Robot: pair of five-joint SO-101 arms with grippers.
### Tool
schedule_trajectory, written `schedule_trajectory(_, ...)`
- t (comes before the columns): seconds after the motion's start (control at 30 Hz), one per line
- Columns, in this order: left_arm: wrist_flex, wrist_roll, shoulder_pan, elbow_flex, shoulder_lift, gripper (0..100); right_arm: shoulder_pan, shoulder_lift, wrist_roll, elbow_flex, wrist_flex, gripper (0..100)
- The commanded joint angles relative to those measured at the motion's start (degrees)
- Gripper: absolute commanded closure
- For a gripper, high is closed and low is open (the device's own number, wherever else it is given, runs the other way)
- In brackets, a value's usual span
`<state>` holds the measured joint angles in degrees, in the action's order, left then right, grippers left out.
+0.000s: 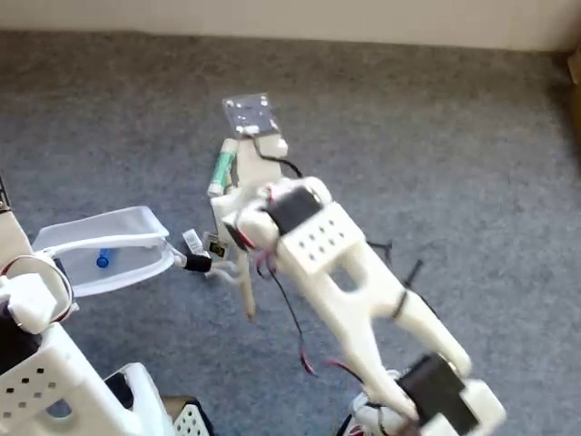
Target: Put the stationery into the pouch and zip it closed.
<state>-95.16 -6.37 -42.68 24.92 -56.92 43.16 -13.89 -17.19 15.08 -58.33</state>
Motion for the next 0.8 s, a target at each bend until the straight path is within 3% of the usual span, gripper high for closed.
schedule_trajectory(0.0, 1.5, 0.5, -0.4, -1.5, -0.5, 99, -0.6, -12.4, 0.6, 10.9, 14.4, 99.5)
schedule_trajectory(0.17, 1.5, 0.5, -0.4, -1.5, -0.5, 99, -0.6, -20.2, 0.6, 22.5, 27.2, 99.5)
schedule_trajectory(0.4, 1.4, 0.5, -0.4, -1.5, -0.5, 99, -0.6, -22.4, 0.6, 26.5, 35.2, 99.5)
schedule_trajectory(0.77, 1.4, 0.5, -0.4, -1.5, -0.5, 99, -0.9, -22.5, 0.6, 26.7, 36.9, 99.5)
